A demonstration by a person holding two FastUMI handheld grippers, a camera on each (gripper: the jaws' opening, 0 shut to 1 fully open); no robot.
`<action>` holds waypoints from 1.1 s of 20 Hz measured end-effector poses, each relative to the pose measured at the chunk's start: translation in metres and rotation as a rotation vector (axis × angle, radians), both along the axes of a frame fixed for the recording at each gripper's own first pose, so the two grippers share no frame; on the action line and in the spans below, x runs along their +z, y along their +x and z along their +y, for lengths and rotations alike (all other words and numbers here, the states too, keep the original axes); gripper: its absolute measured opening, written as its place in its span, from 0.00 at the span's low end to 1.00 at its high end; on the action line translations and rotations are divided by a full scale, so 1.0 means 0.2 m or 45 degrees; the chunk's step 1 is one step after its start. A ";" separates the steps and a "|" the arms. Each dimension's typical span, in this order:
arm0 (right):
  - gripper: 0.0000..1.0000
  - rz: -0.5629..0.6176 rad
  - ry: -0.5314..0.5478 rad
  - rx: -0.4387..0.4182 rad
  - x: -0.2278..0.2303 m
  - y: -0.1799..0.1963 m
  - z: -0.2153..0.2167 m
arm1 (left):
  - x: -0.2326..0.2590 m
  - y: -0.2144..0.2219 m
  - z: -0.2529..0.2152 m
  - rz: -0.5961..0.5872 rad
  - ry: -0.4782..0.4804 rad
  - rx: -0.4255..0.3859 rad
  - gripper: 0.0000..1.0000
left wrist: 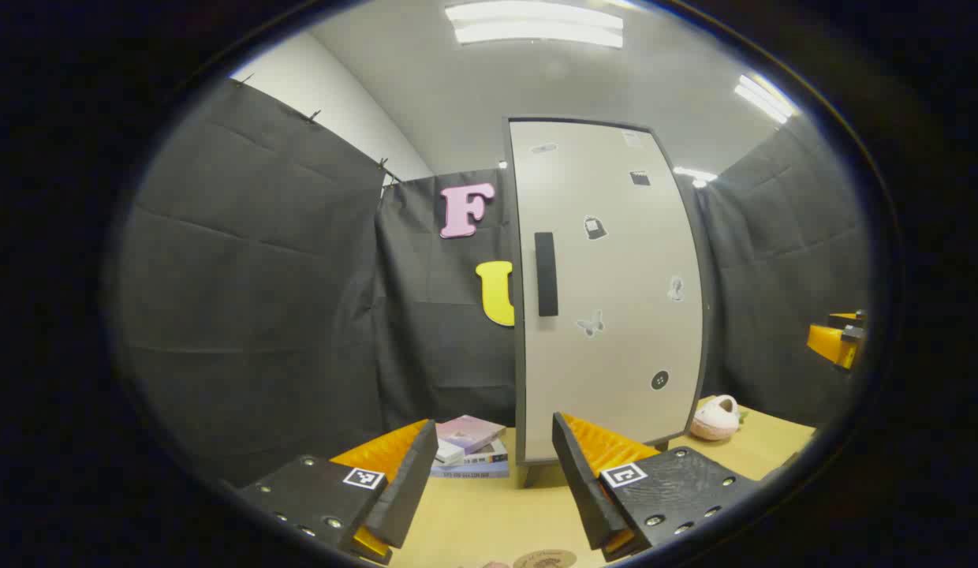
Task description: Open the cabinet door with the right hand, grasp the bottle in the cabinet with the left hand and place it on the coaster, then close the cabinet door with the right hand.
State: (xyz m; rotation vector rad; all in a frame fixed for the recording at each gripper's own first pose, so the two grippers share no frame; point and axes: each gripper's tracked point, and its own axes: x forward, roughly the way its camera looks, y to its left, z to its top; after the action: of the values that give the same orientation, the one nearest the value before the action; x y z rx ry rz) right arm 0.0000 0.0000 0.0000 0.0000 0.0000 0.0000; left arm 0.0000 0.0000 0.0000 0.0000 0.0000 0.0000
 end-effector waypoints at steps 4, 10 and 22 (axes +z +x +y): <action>0.94 0.015 -0.005 -0.015 -0.02 -0.02 -0.03 | 0.00 -0.02 0.02 -0.004 0.013 0.001 0.84; 0.94 0.008 -0.023 -0.023 0.00 -0.02 -0.05 | 0.01 -0.04 0.03 -0.006 0.027 0.001 0.87; 0.94 0.001 -0.007 -0.010 0.03 -0.03 -0.02 | 0.04 -0.08 0.07 -0.028 0.038 -0.001 0.84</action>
State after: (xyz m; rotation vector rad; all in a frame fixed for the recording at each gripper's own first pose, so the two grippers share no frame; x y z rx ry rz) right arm -0.0055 -0.0048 0.0065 -0.0053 0.0010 -0.0075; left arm -0.0165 0.0136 0.0072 0.0300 -0.0219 -0.0011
